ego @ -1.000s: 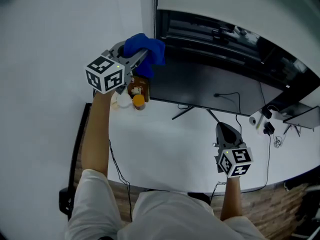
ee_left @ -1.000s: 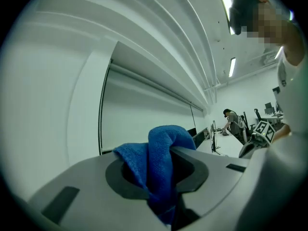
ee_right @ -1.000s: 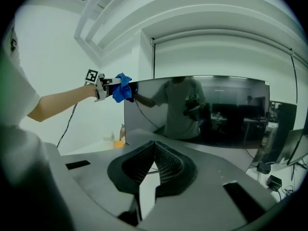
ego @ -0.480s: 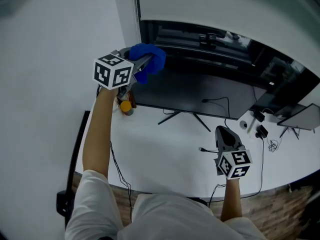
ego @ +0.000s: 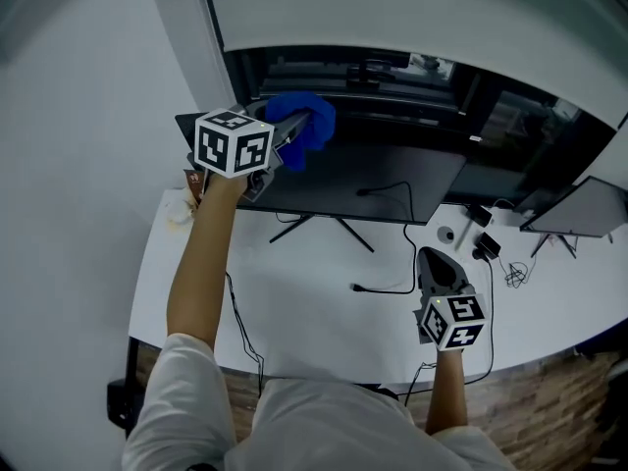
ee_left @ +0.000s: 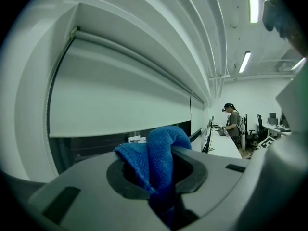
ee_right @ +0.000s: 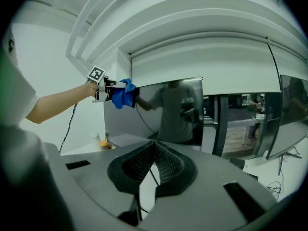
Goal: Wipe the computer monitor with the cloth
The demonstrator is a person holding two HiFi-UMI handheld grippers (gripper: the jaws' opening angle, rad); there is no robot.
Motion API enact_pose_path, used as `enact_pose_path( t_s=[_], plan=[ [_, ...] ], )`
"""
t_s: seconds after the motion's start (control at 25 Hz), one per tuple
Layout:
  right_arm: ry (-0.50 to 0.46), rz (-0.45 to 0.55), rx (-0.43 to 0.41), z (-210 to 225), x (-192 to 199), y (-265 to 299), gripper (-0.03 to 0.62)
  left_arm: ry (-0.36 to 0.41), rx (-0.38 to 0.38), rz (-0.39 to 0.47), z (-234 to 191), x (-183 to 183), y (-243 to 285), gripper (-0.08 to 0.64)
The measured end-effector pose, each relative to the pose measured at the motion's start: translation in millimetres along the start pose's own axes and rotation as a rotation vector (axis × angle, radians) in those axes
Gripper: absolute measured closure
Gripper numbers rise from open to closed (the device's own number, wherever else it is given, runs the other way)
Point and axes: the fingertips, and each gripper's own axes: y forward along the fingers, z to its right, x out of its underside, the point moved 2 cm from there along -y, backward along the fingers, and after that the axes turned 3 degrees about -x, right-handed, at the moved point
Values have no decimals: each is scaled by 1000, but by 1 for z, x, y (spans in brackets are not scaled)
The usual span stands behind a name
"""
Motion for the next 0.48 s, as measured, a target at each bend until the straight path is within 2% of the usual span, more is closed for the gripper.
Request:
enact_pose_path(
  t_s=[0.48],
  plan=[
    [-72, -5, 44, 111, 0, -85, 578, -36, -35, 20, 133, -23, 119, 466]
  ],
)
